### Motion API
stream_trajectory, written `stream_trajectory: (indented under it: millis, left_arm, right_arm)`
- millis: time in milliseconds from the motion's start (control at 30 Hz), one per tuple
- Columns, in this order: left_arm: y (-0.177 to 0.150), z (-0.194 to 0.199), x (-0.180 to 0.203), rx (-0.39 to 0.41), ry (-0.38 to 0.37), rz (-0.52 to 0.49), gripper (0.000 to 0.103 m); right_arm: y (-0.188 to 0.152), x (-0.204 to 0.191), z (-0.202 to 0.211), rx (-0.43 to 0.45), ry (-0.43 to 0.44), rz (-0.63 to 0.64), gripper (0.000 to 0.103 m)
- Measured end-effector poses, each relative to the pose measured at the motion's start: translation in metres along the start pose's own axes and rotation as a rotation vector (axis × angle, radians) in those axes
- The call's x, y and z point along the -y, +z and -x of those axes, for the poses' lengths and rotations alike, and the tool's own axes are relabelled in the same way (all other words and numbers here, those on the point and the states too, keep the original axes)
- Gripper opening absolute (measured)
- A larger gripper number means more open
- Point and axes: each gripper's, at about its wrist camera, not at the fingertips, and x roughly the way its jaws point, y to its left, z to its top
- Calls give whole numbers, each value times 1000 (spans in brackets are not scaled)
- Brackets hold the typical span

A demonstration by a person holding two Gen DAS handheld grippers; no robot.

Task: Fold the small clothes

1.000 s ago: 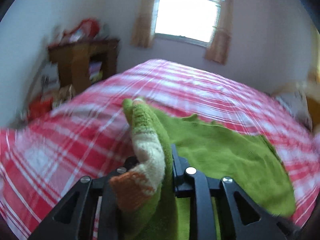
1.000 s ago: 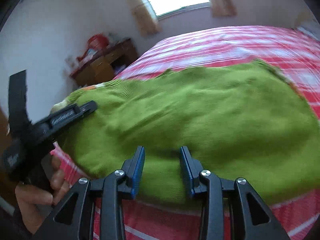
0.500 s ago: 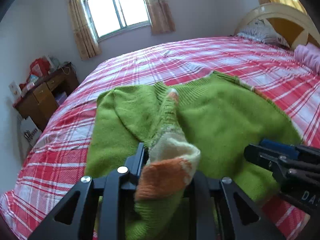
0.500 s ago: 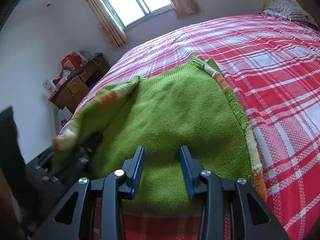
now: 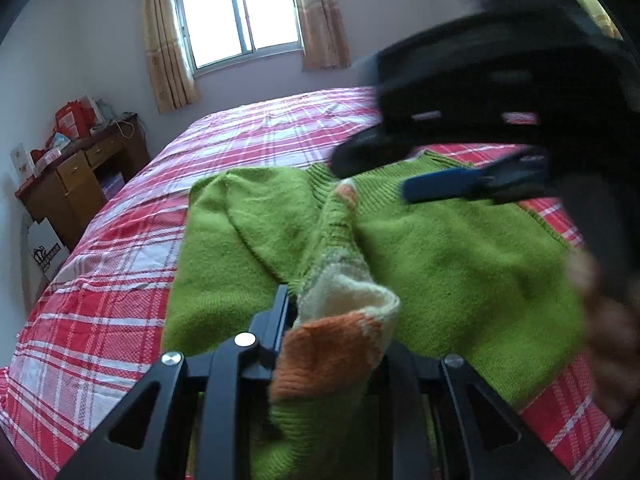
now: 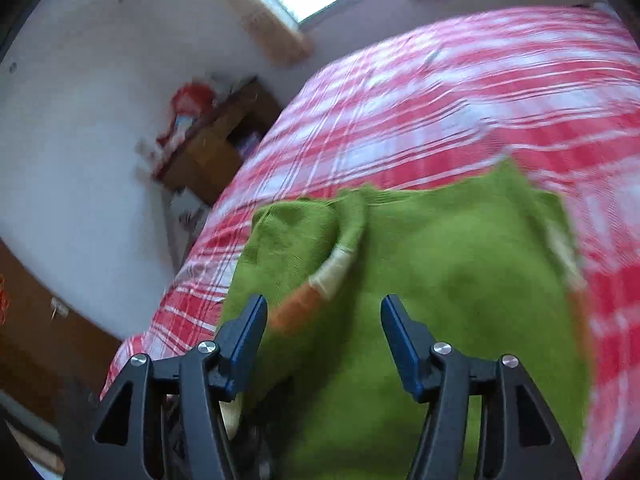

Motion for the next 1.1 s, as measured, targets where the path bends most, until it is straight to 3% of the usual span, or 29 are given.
stream_trajectory:
  millis: [100, 200, 267, 300, 333, 467, 700, 800, 1100]
  left_arm:
    - [0, 2, -1, 2, -11, 10, 22]
    - [-1, 3, 0, 2, -17, 15, 23]
    - [0, 4, 0, 1, -25, 22, 23]
    - [0, 4, 0, 0, -28, 25, 23]
    - [0, 4, 0, -1, -31, 27, 23]
    - [0, 8, -1, 3, -39, 38, 23]
    - [9, 29, 3, 52, -84, 73, 22]
    - [20, 39, 25, 76, -93, 34, 22]
    - [41, 31, 112, 71, -175, -76, 22]
  right_arm:
    - [19, 2, -42, -105, -8, -15, 60]
    - [30, -9, -67, -141, -28, 59, 60]
    - [31, -21, -78, -140, -110, 144, 57]
    - [29, -30, -81, -132, -162, 195, 41]
    - [25, -41, -85, -126, -218, 267, 33]
    - [14, -60, -79, -76, -270, 407, 13]
    - [28, -50, -20, 16, -177, 367, 11]
    - [33, -37, 0, 28, -186, 357, 11]
    - [38, 49, 50, 45, -213, 215, 11]
